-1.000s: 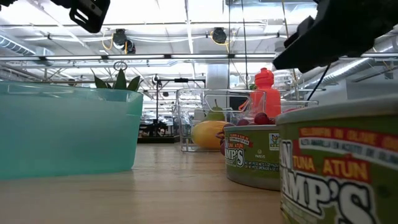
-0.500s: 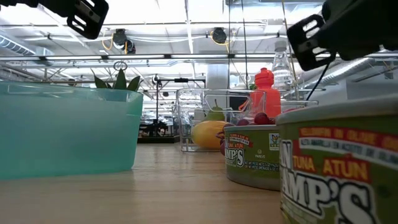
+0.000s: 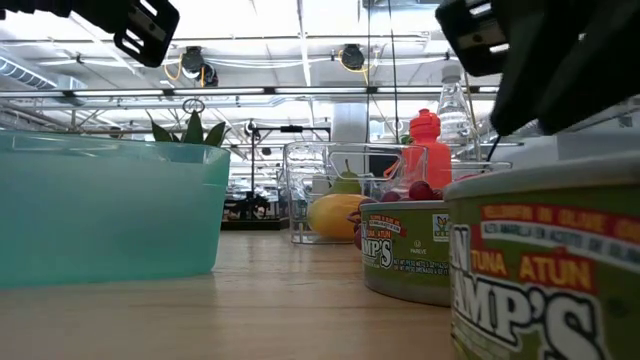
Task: Pick & Place Food Item
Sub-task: Put the top green tuna can into the green bin
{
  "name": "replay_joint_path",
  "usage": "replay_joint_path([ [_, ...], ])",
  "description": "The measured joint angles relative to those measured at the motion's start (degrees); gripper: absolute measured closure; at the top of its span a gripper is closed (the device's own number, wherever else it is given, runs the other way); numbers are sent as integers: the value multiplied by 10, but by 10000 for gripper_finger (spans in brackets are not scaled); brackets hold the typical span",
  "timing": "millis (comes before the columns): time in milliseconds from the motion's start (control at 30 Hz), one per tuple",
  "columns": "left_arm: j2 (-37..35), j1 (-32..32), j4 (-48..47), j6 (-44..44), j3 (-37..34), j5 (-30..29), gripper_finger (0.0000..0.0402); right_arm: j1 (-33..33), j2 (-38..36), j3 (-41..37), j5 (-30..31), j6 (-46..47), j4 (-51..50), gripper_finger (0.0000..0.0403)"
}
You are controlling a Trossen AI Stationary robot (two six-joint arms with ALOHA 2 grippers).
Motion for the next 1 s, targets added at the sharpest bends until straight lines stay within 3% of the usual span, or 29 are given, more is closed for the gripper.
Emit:
replay_joint_path([
  [167,0,-1,0,-7,0,0,352,17,18,0,-7,-53,-15,279],
  [300,0,-2,0,-7,0,0,352,31,31,0,47,-72,-10,270],
  [433,0,-2,0,-7,0,0,352,32,41,0,79,-80,-5,282],
  [733,0,-2,0,-8,0,0,352,31,66,1,80,-85,5,327],
  [1000,0,-2,0,-7,0,0,352,17,65,-1,78,-36,3,372],
])
